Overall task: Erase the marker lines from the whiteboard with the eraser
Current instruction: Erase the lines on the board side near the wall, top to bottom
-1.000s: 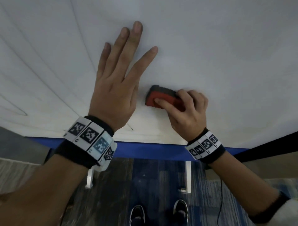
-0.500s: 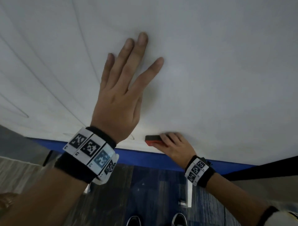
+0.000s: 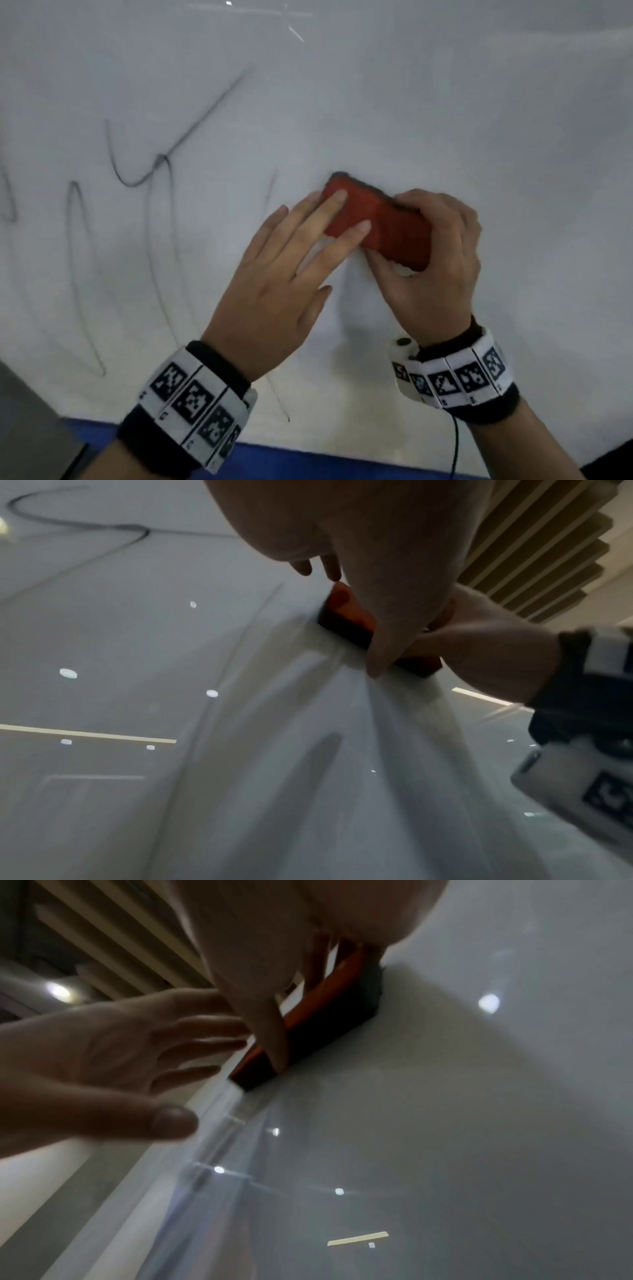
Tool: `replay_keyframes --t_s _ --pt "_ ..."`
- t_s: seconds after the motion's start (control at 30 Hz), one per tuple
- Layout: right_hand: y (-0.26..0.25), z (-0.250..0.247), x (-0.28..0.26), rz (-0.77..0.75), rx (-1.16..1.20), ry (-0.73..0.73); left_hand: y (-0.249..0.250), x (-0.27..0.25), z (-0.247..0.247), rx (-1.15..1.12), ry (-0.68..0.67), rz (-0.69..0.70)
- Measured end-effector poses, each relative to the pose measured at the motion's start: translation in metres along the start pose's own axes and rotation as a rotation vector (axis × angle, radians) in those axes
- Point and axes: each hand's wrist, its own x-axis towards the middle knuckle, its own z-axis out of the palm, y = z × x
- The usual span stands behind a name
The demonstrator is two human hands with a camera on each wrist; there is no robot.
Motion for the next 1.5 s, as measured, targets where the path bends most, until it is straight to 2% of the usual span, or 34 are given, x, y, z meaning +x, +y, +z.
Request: replay_keyframes --t_s 0.17,0.27,0.33,0.4,0.5,0.57,0.6,0.63,0.73,0.8,0.87,0.93,1.0,1.03,1.07,1.17,1.2,1.27,1.33,1.43,1.47,1.5 --pt "-0.037 -0.001 0.115 -0.077 0.165 -0.233 -0.047 0.061 -0.046 0.044 0.201 0.001" --pt "-0.053 -0.009 0.168 -0.187 0.126 -0.381 -0.071 0.099 -0.075 0.137 0.249 0.008" --pt "-0.060 -0.018 0.194 -0.243 0.074 -0.431 -0.086 0.119 -0.091 0.211 0.285 -0.002" --pt "-0.065 -0.032 0.215 -0.269 0.041 -0.403 -0.101 0.131 -0.104 0.218 0.367 -0.104" --pt "-0.069 -0.053 0.245 -0.253 -0.034 -0.265 -0.124 0.147 -0.125 0.199 0.548 -0.390" --pt "-0.072 -0.061 0.264 -0.227 -0.094 -0.169 -0.128 0.163 -0.138 0.251 0.613 -0.548" --pt "-0.074 -0.062 0.273 -0.206 -0.107 -0.130 -0.123 0.173 -0.140 0.279 0.621 -0.571" --pt "-0.076 -0.061 0.280 -0.188 -0.103 -0.099 -0.112 0.181 -0.139 0.307 0.609 -0.530" --pt "-0.083 -0.050 0.293 -0.167 -0.058 -0.017 -0.073 0.190 -0.118 0.421 0.490 -0.197" --pt "-0.082 -0.043 0.298 -0.126 -0.080 0.014 -0.080 0.188 -0.122 0.426 0.471 -0.141" --pt "-0.077 -0.037 0.303 -0.066 -0.187 -0.002 -0.115 0.186 -0.141 0.415 0.551 -0.292" --pt "-0.073 -0.033 0.302 -0.050 -0.364 -0.054 -0.157 0.180 -0.163 0.376 0.655 -0.555" --pt "-0.071 -0.030 0.299 -0.058 -0.484 -0.108 -0.175 0.175 -0.172 0.341 0.684 -0.722" --pt "-0.072 -0.028 0.299 -0.048 -0.511 -0.124 -0.169 0.175 -0.168 0.349 0.679 -0.710" --pt "-0.074 -0.027 0.298 -0.036 -0.525 -0.126 -0.157 0.175 -0.160 0.365 0.658 -0.629" --pt "-0.079 -0.021 0.298 -0.031 -0.523 -0.066 -0.106 0.162 -0.120 0.462 0.473 -0.110" --pt "-0.080 -0.020 0.297 -0.034 -0.518 -0.054 -0.102 0.158 -0.114 0.488 0.418 0.009" --pt "-0.080 -0.020 0.296 -0.040 -0.524 -0.076 -0.123 0.158 -0.123 0.518 0.418 0.060" --pt "-0.075 -0.023 0.294 -0.053 -0.555 -0.117 -0.158 0.161 -0.148 0.495 0.508 -0.109" --pt "-0.069 -0.030 0.293 -0.079 -0.579 -0.157 -0.210 0.157 -0.183 0.372 0.669 -0.594" --pt "-0.069 -0.032 0.293 -0.082 -0.579 -0.155 -0.216 0.155 -0.183 0.331 0.702 -0.711" --pt "-0.070 -0.032 0.293 -0.077 -0.577 -0.142 -0.212 0.154 -0.179 0.325 0.714 -0.753"
